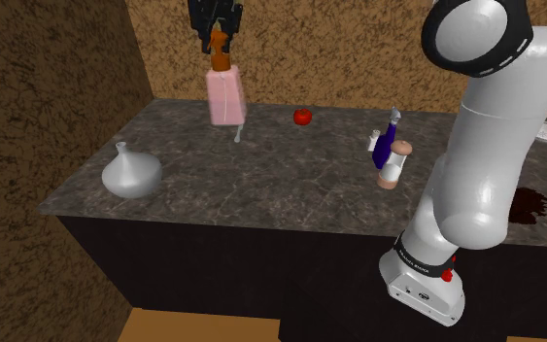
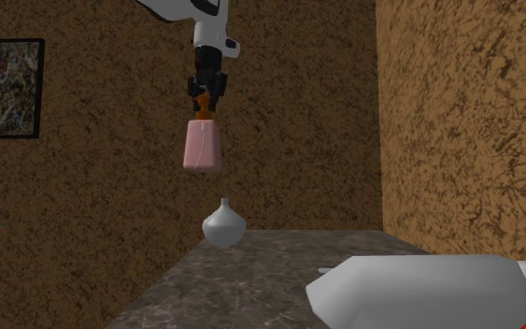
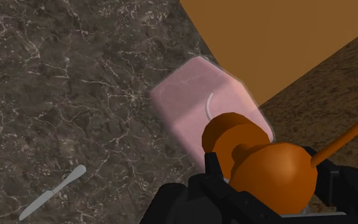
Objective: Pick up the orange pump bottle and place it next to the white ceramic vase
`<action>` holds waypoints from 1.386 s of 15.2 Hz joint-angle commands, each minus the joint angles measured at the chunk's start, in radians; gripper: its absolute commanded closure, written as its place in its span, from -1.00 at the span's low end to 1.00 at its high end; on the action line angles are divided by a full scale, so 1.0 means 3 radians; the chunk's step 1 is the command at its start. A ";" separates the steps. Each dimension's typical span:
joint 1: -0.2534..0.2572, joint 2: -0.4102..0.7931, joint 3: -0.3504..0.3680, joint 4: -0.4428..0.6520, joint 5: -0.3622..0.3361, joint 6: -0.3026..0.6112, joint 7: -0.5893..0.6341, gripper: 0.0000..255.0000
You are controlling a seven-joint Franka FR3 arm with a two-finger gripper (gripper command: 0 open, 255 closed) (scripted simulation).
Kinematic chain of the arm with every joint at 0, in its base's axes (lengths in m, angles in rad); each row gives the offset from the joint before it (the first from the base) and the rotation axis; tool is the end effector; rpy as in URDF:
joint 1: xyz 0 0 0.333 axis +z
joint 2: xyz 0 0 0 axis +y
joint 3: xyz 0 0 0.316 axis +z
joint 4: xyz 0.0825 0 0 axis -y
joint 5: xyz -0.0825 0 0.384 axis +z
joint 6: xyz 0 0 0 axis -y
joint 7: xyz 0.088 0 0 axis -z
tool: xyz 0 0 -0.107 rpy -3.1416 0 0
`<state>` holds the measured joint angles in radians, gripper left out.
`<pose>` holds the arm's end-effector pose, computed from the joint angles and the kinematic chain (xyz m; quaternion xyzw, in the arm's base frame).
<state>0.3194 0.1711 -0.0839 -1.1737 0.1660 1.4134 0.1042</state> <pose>0.5632 0.1615 0.6977 -0.9933 -0.0820 -0.0213 0.0790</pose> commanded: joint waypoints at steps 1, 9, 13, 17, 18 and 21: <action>0.0088 0.0183 0.0061 0.0254 -0.0006 -0.0046 0.0163 1.00; 0.0359 0.0885 0.0193 0.1211 -0.0046 -0.0240 0.0593 1.00; 0.0379 0.0647 0.0185 0.0635 -0.0060 0.0095 0.0551 1.00; 0.0392 0.0496 0.0182 0.0215 -0.0067 0.0362 0.0519 1.00; 0.0394 0.0467 0.0182 0.0124 -0.0068 0.0423 0.0512 1.00; 0.0401 0.0391 0.0182 -0.0126 -0.0071 0.0597 0.0492 1.00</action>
<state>0.4394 0.2950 -0.0292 -1.1873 0.1449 1.5744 0.2541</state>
